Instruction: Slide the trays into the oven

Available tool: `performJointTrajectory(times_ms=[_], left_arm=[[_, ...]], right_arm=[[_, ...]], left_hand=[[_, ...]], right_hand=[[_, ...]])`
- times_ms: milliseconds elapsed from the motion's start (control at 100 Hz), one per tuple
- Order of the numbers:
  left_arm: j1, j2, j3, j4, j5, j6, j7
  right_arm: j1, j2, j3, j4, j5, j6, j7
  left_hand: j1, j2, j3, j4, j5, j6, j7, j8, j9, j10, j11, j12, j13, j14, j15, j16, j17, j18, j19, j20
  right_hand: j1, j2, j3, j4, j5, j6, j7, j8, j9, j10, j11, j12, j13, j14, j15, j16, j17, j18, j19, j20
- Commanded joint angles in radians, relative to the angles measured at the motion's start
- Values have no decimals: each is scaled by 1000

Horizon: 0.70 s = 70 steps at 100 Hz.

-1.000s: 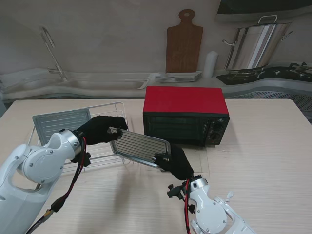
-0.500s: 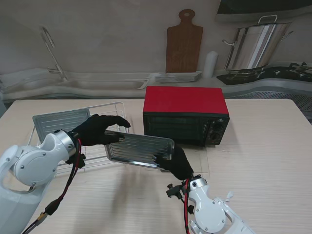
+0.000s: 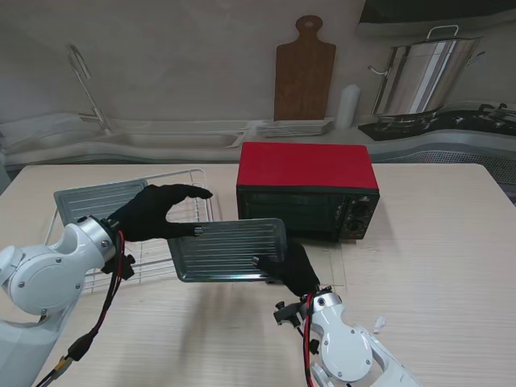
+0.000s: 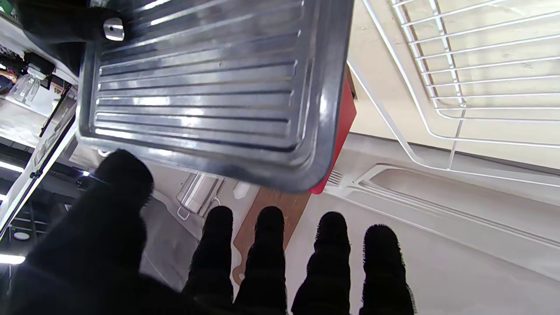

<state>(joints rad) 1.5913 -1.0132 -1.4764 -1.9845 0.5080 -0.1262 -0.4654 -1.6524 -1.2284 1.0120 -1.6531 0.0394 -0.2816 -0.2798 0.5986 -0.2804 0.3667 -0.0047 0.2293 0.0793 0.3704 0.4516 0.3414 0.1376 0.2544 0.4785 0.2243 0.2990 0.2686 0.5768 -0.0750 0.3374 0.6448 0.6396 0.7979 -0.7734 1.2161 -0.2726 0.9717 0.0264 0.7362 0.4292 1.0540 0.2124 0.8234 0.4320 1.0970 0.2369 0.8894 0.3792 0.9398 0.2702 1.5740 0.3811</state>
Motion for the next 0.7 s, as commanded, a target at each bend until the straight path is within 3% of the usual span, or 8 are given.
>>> performJointTrajectory(times_ms=[0,280,690], left_arm=[[17,-9,-10,-17,-6,-3,0],[71,-24,-44,-31,10,-2,77],[120,-44,-27,15,135,-43,220]], right_arm=[[-7,-11,3,-12,12,11,16],[-11,-7,61,-43,120,96,63],[-7,-4,165,-52,169,255,101]], left_hand=[[-50,24,-32,-47,-45,20,-6,-19,-45,-6,-17,-23,-43,-22,-34,-19,-28,-21,-47,-3],[-35,50,-67,-45,-38,14,-34,-40,-60,0,-63,-57,-62,-23,-82,-42,-24,-20,-151,5],[18,138,-173,-21,-27,-16,-101,-122,-80,-6,-126,-120,-101,-40,-145,-108,-9,-25,-336,5]], right_hand=[[88,59,106,-8,108,-92,187,93,2,16,26,14,72,63,92,28,62,-109,59,-12],[88,53,114,-10,111,-83,183,92,1,23,30,8,81,68,91,21,73,-100,60,-24],[86,59,112,-9,97,-72,168,71,0,31,26,-22,81,74,76,9,72,-80,56,-41]])
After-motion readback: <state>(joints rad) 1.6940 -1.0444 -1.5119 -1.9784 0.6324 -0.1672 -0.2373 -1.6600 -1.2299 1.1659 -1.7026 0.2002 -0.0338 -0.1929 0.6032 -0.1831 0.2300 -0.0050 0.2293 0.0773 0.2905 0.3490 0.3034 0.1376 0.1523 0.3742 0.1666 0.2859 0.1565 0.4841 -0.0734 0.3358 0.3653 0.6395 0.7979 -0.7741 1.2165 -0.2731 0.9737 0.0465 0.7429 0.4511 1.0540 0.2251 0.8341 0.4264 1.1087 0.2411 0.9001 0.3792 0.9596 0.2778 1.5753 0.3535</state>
